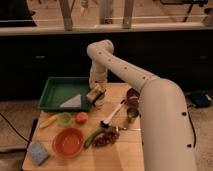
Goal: Place eraser in paper cup
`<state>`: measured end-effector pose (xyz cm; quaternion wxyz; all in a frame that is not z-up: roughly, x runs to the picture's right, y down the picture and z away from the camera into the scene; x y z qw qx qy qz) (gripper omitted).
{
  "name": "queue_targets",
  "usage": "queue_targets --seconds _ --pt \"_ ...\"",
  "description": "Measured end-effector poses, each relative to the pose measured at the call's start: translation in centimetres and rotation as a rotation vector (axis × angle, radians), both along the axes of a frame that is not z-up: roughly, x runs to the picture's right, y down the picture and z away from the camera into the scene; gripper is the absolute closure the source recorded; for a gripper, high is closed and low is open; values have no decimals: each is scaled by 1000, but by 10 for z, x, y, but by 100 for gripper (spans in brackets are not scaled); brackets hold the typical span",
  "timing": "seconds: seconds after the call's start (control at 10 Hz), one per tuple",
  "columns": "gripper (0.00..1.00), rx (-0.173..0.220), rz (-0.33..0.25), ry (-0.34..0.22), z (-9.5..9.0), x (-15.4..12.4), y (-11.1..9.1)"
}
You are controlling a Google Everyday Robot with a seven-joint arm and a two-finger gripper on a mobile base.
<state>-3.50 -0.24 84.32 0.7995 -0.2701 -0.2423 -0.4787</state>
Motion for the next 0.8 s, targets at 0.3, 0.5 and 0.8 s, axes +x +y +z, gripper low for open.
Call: queue_targets --seconds 0.3,0.5,0.8 --pt "20 -4 5 -10 0 3 1" --pt "20 -4 9 -15 0 4 1" --pt "20 10 21 -24 0 8 0"
